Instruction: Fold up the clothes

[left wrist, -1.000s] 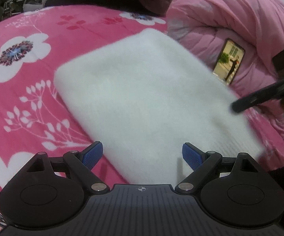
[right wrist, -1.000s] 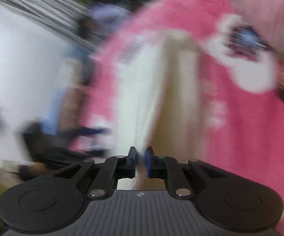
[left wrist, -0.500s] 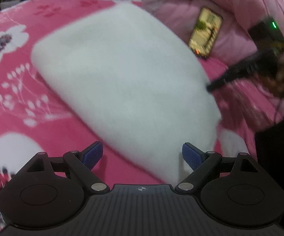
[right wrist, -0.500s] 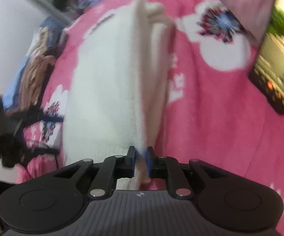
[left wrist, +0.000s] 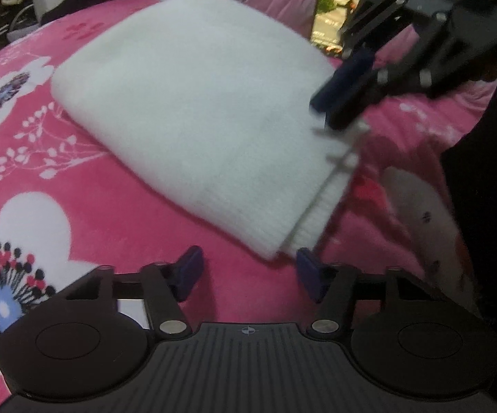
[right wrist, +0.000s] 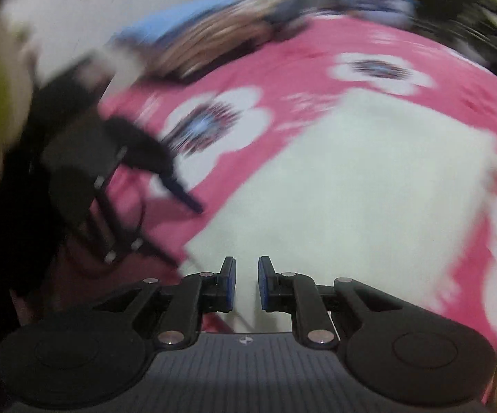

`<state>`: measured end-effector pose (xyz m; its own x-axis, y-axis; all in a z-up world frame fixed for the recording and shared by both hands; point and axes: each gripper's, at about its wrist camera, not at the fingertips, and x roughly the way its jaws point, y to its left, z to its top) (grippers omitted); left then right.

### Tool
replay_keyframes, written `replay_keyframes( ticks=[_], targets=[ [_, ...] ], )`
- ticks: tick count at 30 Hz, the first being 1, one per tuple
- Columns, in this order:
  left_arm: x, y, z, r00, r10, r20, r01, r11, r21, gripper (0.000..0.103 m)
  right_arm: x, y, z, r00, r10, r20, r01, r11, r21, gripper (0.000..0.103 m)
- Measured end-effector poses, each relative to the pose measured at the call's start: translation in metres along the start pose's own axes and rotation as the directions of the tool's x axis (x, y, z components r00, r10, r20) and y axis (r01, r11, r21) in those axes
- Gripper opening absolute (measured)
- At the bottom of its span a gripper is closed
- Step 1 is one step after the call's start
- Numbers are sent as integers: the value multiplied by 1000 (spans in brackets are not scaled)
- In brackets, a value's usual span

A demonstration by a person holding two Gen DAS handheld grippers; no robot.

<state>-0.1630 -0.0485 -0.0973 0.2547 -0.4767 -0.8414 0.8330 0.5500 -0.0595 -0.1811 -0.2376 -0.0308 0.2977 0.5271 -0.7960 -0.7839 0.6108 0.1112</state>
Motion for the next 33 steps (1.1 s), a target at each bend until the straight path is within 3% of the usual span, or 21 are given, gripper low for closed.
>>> replay_keyframes(
  ticks=[5, 8, 12, 18, 29, 30, 33],
  targets=[
    [2, -4, 3, 1000, 23, 0, -23, 999, -31, 52, 28, 28, 5, 999, 6, -43, -18, 960, -278, 17],
    [2, -11, 5, 1000, 27, 12, -27, 999, -19, 47, 36, 43, 1, 999, -14, -49, -7, 915, -404, 25],
    [5, -12, 5, 1000, 19, 9, -19, 999, -28, 29, 47, 60, -7, 997, -68, -39, 38, 855, -517, 28],
    [1, -10, 3, 1000, 10, 21, -9, 999, -44, 18, 48, 71, -13, 990, -139, 4, 115, 799, -590, 27],
    [-4, -6, 4, 999, 4, 47, 0, 997, -82, 15, 55, 82, -22, 984, -177, 10, 132, 694, -707, 26],
    [-3, -6, 4, 999, 3, 46, 0, 997, -82, 15, 55, 81, -22, 981, -191, 25, 152, 690, -707, 25],
    [-2, -6, 4, 999, 2, 43, 2, 997, -79, 15, 52, 74, -13, 979, -199, 41, 177, 738, -652, 21]
  ],
)
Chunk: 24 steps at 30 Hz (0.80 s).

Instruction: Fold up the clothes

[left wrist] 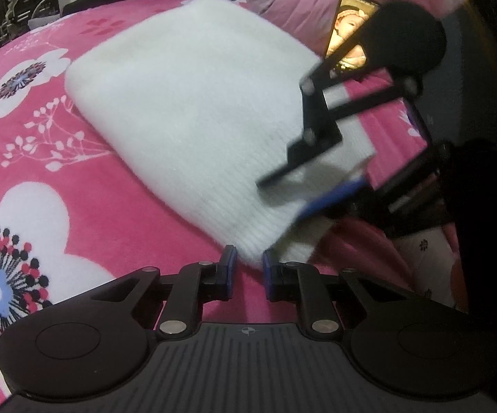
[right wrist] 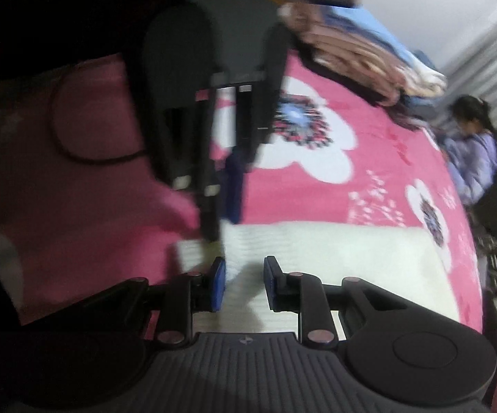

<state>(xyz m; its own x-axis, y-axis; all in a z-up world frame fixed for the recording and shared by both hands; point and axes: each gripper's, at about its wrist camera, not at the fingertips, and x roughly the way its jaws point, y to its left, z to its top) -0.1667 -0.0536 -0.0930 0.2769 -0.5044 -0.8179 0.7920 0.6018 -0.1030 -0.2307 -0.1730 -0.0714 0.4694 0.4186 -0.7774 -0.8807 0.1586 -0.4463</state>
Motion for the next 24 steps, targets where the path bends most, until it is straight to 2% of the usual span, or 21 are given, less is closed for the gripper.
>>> replay_keyframes(
  ticks=[3, 4, 11, 17, 24],
  targets=[
    [1, 0, 1, 1000, -4, 2, 4, 1000, 2, 15, 0, -9, 2, 1000, 14, 6, -15, 997, 81, 7],
    [2, 0, 2, 1000, -6, 2, 6, 1000, 3, 16, 1, -9, 2, 1000, 15, 8, -16, 996, 91, 5],
    [6, -2, 4, 1000, 1, 1, -1, 1000, -1, 18, 2, -8, 7, 999, 3, 33, -7, 992, 125, 3],
    [4, 9, 5, 999, -18, 31, 21, 996, -90, 18, 2, -7, 5, 999, -2, 40, -3, 993, 120, 4],
    [5, 10, 7, 999, -14, 39, 18, 994, -112, 20, 1, -8, 5, 999, 7, 53, -17, 984, 177, 4]
  ],
)
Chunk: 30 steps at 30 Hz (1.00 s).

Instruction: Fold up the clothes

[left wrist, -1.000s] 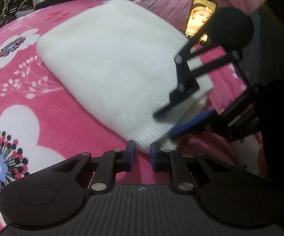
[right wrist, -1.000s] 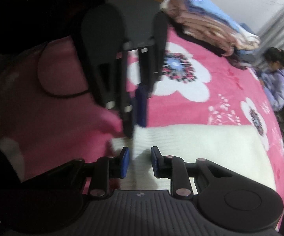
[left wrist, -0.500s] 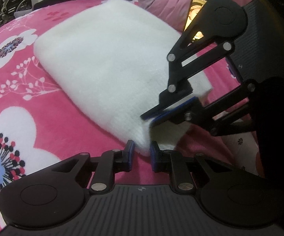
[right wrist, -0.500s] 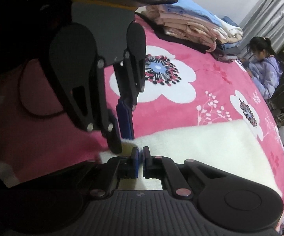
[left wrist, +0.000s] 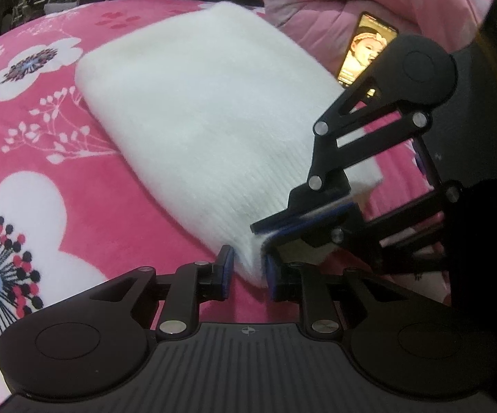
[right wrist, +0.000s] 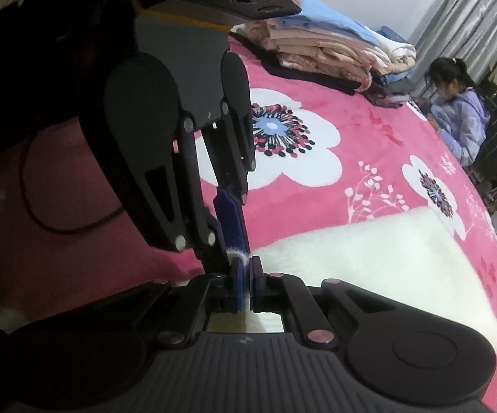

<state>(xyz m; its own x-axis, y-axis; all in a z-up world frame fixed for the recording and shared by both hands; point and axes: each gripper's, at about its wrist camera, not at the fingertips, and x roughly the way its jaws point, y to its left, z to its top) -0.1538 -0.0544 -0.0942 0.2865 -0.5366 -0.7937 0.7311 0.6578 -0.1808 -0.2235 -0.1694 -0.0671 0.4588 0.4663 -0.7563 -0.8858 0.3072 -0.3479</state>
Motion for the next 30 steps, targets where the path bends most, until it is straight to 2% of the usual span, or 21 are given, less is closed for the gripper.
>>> replay_keyframes(
  ticks=[2, 6, 9, 12, 15, 18, 23, 27, 30],
  targets=[
    [-1, 0, 0, 1000, 11, 5, -11, 1000, -2, 18, -1, -1, -1, 1000, -12, 3, 12, 1000, 2, 4],
    [-5, -4, -1, 999, 35, 12, -36, 998, 51, 8, -1, -4, -1, 1000, -7, -1, 7, 1000, 25, 4],
    [-5, -10, -3, 1000, 20, 6, -20, 996, 91, 4, 0, -13, 2, 999, 51, -15, -49, 994, 94, 2],
    [-6, -12, -5, 999, -31, -6, 32, 992, 122, 2, -1, -27, 2, 986, 168, -5, -165, 973, 162, 3],
    [-11, -13, -8, 996, -92, -21, 94, 982, 165, 1, -5, -39, -2, 958, 288, 12, -285, 939, 190, 3],
    [-13, -14, -9, 990, -135, -31, 139, 969, 202, 1, -7, -51, -7, 930, 366, 30, -362, 899, 246, 3],
    [-16, -20, -10, 975, -214, -51, 220, 946, 236, 0, -16, -54, -7, 897, 441, 15, -433, 873, 225, 3],
    [-17, -35, -19, 947, -305, -105, 322, 897, 303, 0, -16, -56, -11, 898, 441, 1, -429, 873, 231, 2],
    [-14, -42, -27, 950, -287, -124, 313, 880, 358, 0, -15, -57, -10, 901, 433, 5, -423, 876, 231, 2]
  ],
)
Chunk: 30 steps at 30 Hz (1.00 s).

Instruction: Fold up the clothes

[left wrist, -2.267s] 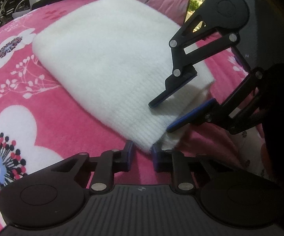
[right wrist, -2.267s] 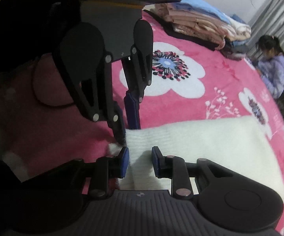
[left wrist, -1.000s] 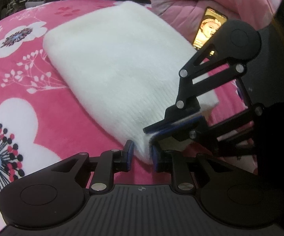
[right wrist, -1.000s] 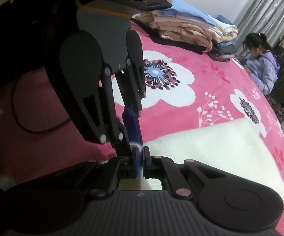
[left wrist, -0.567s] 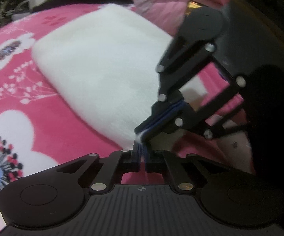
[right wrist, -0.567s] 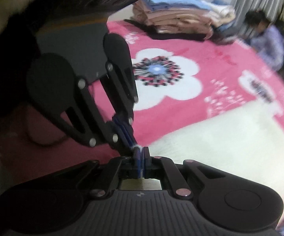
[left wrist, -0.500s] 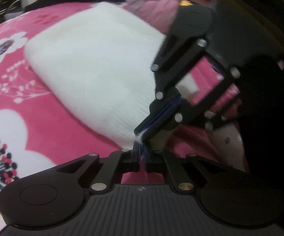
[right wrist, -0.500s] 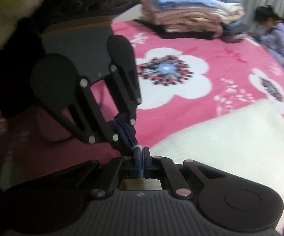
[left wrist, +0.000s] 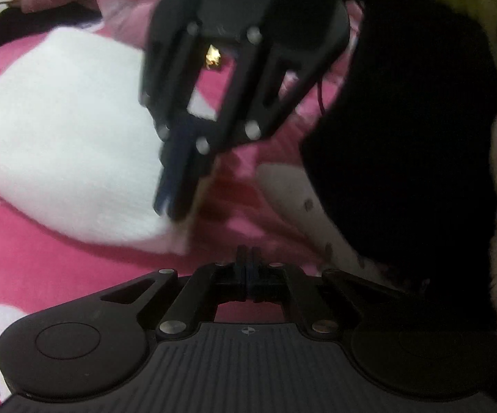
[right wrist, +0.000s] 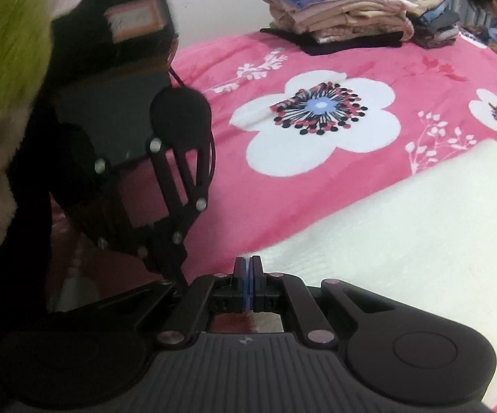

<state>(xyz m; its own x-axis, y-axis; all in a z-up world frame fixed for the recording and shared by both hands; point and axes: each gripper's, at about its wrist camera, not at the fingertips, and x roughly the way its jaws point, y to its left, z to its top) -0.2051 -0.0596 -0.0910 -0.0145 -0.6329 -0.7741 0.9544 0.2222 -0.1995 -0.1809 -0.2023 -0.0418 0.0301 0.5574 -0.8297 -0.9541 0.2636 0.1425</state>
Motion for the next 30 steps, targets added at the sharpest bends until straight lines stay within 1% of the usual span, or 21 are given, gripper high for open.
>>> replay_keyframes(
  ticks=[3, 5, 6, 7, 8, 9, 10, 12, 16, 17, 19, 21, 23, 24, 26, 28, 30],
  targets=[
    [-3, 16, -3, 998, 53, -14, -54, 996, -70, 0, 2, -2, -2, 1000, -16, -4, 16, 1000, 13, 2],
    [-9, 24, -4, 995, 96, -4, -96, 989, -112, 0, -5, -7, -4, 1000, -6, 18, 5, 998, 57, 2],
    [-11, 28, -5, 994, 113, -1, -112, 984, -136, 2, -7, -10, -4, 1000, 0, 26, -2, 997, 72, 2],
    [-12, 30, -5, 993, 119, -1, -117, 980, -160, 6, -8, -10, -4, 1000, 0, 25, -2, 997, 73, 2],
    [-13, 32, -6, 993, 116, -3, -115, 977, -182, 9, -8, -9, -4, 1000, -1, 23, 0, 997, 71, 2],
    [-13, 34, -7, 994, 114, -5, -112, 973, -203, 12, -5, -7, -4, 1000, -7, 11, 6, 998, 58, 3],
    [-13, 35, -8, 994, 111, -9, -110, 970, -217, 14, 2, -4, -4, 1000, -17, -11, 17, 999, 39, 3],
    [-11, 32, -8, 994, 111, -14, -112, 972, -205, 14, 19, 1, -7, 998, -36, -59, 38, 999, 17, 5],
    [-12, 29, -7, 992, 129, -7, -129, 976, -176, 16, 36, 5, -18, 991, 4, -132, 4, 998, 64, 5],
    [-12, 30, -6, 991, 132, -3, -130, 976, -175, 16, 36, 7, -22, 990, 13, -142, -1, 997, 82, 5],
    [-14, 30, -5, 990, 141, 7, -137, 976, -169, 17, 25, 8, -31, 990, 2, -142, 16, 992, 124, 5],
    [-16, 29, -4, 988, 153, 15, -149, 977, -153, 18, 2, 4, -38, 993, -11, -114, 34, 979, 200, 5],
    [-14, 32, 1, 987, 162, 19, -158, 978, -133, 20, -26, -2, -46, 997, -30, -70, 49, 959, 281, 5],
    [-12, 33, 3, 985, 169, 20, -165, 978, -125, 22, -41, -6, -52, 997, -55, -53, 70, 944, 324, 6],
    [-8, 35, 4, 985, 174, 9, -172, 978, -115, 23, -65, -15, -64, 993, -114, -33, 117, 903, 414, 10],
    [-5, 38, 5, 985, 175, -8, -175, 979, -108, 24, -83, -25, -79, 985, -171, -30, 162, 844, 511, 15],
    [-1, 37, 5, 984, 178, -16, -179, 979, -100, 24, -97, -34, -96, 973, -230, -24, 196, 765, 614, 20]
  ],
)
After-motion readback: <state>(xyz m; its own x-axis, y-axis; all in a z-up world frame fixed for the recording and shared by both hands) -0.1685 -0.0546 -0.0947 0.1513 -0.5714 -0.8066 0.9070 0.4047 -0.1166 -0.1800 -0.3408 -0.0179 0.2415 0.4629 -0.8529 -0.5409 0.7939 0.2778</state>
